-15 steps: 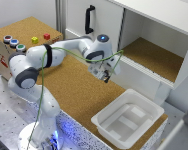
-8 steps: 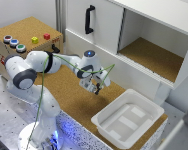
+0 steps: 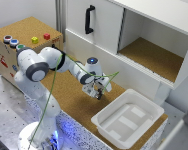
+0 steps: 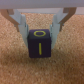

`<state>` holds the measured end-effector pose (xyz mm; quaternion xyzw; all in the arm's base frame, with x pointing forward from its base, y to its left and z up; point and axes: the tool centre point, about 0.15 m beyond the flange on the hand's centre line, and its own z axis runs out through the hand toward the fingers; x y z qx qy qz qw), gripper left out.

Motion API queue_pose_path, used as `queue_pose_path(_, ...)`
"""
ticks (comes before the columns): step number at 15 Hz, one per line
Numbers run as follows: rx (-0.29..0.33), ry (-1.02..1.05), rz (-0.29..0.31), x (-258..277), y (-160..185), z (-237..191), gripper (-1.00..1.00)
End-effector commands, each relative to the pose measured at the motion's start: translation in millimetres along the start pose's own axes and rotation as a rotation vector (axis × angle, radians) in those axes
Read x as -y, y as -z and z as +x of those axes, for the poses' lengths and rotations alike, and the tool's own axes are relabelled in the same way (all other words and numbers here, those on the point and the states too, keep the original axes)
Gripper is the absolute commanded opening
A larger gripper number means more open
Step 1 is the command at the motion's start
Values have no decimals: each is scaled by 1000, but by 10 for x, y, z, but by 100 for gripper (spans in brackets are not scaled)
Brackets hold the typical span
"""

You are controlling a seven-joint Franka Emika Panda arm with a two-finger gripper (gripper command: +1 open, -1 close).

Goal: Place the purple object on the table

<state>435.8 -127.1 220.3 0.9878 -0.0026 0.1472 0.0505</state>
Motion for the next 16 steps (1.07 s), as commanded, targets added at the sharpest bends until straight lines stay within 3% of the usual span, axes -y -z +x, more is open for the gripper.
queue_pose_path(1,65,26,71,-108,472,125,100)
queue_pose_path(3,80,8,121,-158,803,-29,100)
queue_pose_path(6,81,-16,145,-214,1196,-122,100)
queue_pose_path(9,70,19,103,-187,1612,-172,100)
queue_pose_path(12,157,8,112,-169,1718,-235,100)
queue_pose_path(16,157,8,112,-169,1718,-235,100)
